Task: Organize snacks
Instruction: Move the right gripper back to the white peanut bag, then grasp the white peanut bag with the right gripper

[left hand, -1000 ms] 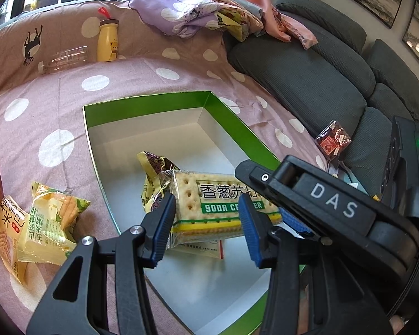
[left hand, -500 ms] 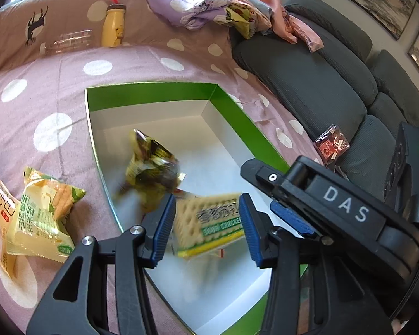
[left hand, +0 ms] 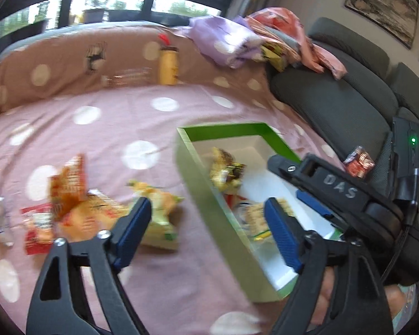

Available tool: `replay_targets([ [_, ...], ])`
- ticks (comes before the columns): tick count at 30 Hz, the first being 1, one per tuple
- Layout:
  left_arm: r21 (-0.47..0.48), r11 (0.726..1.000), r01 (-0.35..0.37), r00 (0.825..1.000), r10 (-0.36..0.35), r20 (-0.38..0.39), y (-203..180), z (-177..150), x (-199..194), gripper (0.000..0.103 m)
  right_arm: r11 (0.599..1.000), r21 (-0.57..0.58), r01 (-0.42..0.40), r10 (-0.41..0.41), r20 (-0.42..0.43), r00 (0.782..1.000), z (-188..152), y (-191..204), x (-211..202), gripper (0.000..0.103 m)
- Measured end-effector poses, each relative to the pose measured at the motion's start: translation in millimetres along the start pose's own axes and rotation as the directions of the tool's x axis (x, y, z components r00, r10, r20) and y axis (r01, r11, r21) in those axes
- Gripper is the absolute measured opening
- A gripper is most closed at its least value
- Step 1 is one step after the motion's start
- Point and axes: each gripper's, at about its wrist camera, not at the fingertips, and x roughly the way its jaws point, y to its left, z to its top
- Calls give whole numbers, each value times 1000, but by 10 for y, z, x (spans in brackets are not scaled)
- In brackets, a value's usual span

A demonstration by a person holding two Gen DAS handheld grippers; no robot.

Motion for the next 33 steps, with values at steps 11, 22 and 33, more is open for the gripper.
replay_targets([
  [11,-323,870,-373,926,371,-70,1599,-598,-459,94,946,-227,-231,182,-217,959,-447,849,283,83],
  [22,-544,703,-459,864,495,-89,2341,-700,-767,93,830,-281,-481,302,-500,812,-1052,1528,576,83],
  [33,-647,669,-366,920,366,-141,2839,-735,-523,91,755,-284,-591,276,-680,680,-1541,2613,1066,83],
])
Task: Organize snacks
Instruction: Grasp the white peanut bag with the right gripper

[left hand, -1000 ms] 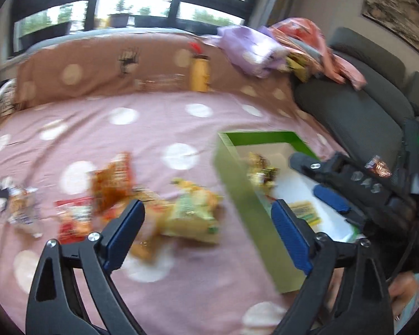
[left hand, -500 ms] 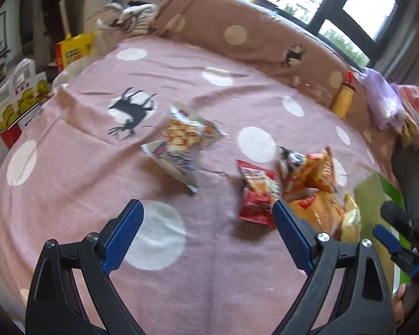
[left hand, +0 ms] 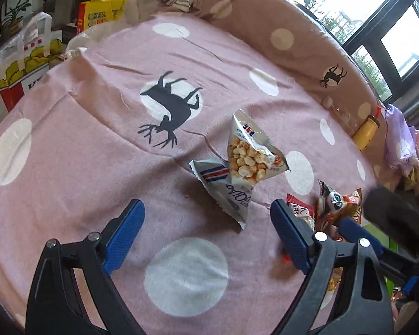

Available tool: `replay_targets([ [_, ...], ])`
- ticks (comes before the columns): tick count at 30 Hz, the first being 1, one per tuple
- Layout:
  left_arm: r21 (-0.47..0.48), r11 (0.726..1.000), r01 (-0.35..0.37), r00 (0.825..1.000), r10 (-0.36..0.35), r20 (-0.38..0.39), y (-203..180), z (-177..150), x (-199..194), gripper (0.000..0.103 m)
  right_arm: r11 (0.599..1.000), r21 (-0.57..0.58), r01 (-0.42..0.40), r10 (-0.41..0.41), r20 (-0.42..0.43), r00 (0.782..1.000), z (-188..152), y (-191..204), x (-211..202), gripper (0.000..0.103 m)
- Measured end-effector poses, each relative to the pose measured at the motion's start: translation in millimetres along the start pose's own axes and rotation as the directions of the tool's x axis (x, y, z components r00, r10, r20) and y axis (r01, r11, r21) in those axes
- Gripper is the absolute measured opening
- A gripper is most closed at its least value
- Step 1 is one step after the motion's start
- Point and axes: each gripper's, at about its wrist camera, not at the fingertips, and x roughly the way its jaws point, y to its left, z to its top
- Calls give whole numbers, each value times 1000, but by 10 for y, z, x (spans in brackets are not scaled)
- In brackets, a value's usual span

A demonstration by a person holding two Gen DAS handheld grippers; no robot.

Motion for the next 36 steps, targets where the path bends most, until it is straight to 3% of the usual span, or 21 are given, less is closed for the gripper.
replay_targets([
  [8,20,1000,-2,1000,3,-11,-7,57,121,89,997,-72,0,-6,-88,996,274,209,685,80],
  [16,34,999,-20,1000,21,-7,4,93,165,65,995,-100,-26,7,-179,984,226,122,1007,52],
  [19,37,999,2,1000,-2,-12,-21,78,167,51,994,-81,-74,58,-183,981,195,84,989,49],
  [26,74,996,39,998,-42,36,-128,6,-66,47,991,-92,-92,80,-132,988,110,170,719,46],
  [36,218,973,70,989,-97,114,-572,-325,-542,46,990,-70,-124,127,34,991,-137,86,-59,45],
])
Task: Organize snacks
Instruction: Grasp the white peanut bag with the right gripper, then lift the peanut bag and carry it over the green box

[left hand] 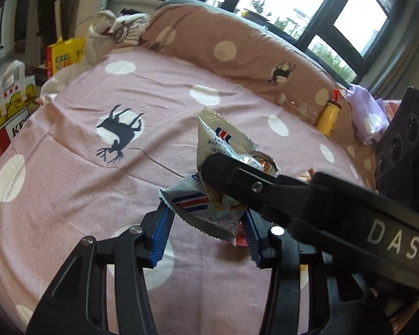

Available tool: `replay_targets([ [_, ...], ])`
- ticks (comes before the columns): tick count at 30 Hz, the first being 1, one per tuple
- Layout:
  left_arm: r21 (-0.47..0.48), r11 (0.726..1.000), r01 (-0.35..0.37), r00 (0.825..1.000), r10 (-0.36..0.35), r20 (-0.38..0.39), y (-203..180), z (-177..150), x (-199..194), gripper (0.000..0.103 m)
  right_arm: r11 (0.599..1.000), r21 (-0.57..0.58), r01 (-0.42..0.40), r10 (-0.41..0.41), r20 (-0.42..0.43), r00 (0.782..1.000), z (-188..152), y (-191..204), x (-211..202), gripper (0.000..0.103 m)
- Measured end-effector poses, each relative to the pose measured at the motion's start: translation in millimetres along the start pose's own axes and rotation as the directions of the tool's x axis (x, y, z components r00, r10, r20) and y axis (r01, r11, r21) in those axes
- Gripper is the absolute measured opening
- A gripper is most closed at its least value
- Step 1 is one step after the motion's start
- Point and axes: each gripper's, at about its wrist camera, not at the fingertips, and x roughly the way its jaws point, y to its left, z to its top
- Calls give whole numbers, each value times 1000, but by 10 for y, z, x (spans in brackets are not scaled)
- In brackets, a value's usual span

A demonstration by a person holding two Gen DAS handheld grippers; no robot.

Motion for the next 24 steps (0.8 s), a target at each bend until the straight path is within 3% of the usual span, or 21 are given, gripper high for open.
replay_targets([
  [12,179,978,108,993,-114,24,-611,-266,-294,46,998,40,54,-61,179,982,-303,-125,-765,45],
  [24,332,915,229,973,-227,-45,-1283,-380,-283,46,981,162,111,-159,324,933,-508,-423,-1411,46],
])
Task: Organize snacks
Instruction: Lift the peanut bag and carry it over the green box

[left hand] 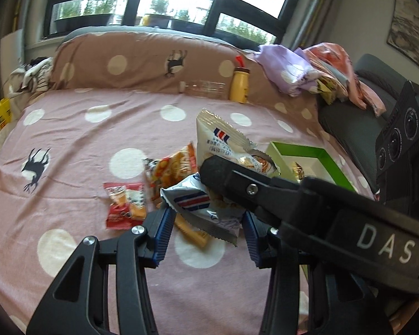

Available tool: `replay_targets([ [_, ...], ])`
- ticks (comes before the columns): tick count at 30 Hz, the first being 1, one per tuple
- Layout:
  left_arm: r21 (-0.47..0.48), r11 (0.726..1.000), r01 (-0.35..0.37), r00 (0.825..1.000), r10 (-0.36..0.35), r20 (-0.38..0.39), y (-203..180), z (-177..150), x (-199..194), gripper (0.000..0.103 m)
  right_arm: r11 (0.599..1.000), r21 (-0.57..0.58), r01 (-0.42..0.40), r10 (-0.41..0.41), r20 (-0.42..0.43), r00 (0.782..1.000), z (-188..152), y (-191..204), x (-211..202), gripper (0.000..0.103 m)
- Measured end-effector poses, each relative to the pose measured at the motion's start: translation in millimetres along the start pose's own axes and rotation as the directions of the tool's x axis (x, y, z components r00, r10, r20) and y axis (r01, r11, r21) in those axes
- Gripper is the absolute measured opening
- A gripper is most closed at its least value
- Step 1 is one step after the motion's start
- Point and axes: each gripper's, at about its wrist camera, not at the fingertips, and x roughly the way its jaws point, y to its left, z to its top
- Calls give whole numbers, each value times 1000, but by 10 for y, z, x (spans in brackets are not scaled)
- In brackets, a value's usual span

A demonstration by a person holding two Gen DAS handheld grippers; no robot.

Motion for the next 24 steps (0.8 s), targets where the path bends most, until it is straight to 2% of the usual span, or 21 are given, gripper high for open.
replay_targets([
  [8,135,988,72,997,-70,-17,-487,204,168,45,997,80,10,-19,114,993,178,-366,-403,46],
  [12,244,963,116,993,-109,-43,-840,334,264,45,990,142,13,-41,197,979,262,-565,-658,46],
  [15,302,940,159,987,-157,-30,-1055,392,299,46,985,170,27,-73,271,960,309,-666,-880,46],
  [19,302,926,229,973,-225,-47,-1158,367,401,46,979,195,65,-125,313,942,309,-750,-1044,46],
  [24,296,921,255,967,-242,-78,-1224,326,530,46,965,247,86,-162,306,938,288,-883,-1038,46],
])
